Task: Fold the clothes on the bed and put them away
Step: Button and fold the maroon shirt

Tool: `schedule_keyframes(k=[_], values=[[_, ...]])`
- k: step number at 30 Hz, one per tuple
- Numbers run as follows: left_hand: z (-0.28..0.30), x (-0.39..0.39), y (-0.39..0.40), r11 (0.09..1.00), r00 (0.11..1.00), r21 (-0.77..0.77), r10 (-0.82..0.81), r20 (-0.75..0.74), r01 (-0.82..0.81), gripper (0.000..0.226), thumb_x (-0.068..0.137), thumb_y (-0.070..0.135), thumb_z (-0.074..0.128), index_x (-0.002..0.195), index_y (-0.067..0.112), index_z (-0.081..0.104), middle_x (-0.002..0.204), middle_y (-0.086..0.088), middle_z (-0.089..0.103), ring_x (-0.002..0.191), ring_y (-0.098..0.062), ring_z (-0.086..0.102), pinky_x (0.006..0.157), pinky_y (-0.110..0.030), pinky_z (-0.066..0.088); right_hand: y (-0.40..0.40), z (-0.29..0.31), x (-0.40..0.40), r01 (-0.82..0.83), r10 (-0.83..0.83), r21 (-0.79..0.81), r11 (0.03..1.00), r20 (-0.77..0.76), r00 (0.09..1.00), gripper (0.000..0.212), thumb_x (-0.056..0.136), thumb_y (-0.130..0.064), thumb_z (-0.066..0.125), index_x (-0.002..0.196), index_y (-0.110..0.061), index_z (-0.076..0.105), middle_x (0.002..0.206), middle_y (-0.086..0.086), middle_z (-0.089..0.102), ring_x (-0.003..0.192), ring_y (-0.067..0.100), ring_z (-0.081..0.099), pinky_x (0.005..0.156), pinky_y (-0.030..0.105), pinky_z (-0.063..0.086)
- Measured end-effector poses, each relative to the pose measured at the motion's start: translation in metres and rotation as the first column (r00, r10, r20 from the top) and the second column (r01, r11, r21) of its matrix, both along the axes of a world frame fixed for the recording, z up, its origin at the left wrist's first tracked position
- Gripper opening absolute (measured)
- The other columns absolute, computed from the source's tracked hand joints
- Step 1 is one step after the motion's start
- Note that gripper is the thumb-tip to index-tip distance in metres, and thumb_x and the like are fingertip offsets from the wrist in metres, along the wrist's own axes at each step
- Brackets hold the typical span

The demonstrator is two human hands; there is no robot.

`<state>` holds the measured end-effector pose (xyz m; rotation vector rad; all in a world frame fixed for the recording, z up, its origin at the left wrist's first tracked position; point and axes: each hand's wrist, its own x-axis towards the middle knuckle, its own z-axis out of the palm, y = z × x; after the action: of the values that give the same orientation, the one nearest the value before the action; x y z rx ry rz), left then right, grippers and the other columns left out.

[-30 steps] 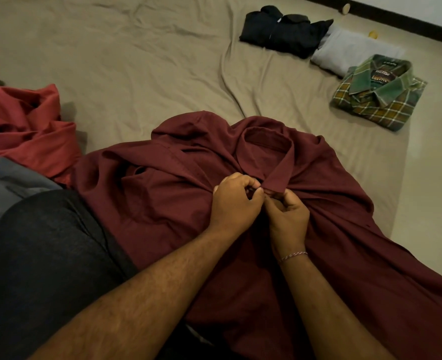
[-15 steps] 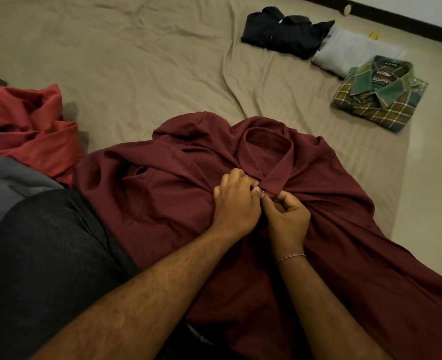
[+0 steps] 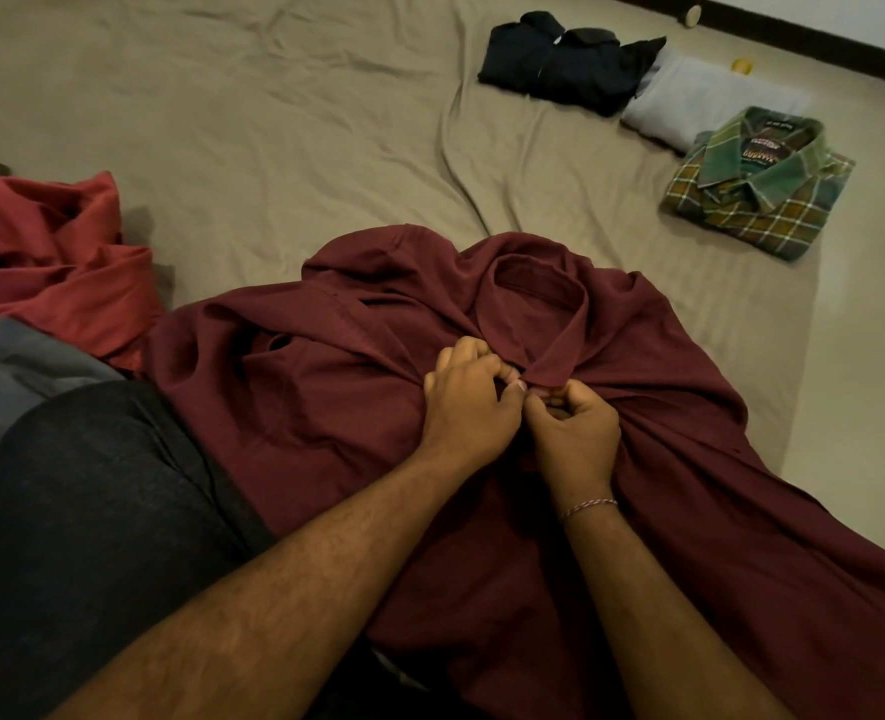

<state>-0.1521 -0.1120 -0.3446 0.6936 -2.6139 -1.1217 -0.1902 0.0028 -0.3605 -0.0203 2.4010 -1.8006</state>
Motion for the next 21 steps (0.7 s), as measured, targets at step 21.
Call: schedule_keyframes(k=[21], values=[[0.010, 0.002, -0.006, 0.921, 0.967, -0.295, -0.250, 0.054, 0.255, 0.018, 0.100, 0.032, 0.056, 0.106, 0.019, 0.068, 0.117, 0.007, 0.052, 0.112, -0.016, 0.047, 0.096, -0.043, 0.045, 0.007, 0.002, -0.006, -0.139, 0.145, -0.102, 0.985, 0.052, 0.988, 0.014, 0.091, 0.000, 0.070, 0.080, 0.001, 0.063, 0.057, 0.002, 0.064, 0.049, 0.009, 0.059, 0.048, 0.025, 0.051]])
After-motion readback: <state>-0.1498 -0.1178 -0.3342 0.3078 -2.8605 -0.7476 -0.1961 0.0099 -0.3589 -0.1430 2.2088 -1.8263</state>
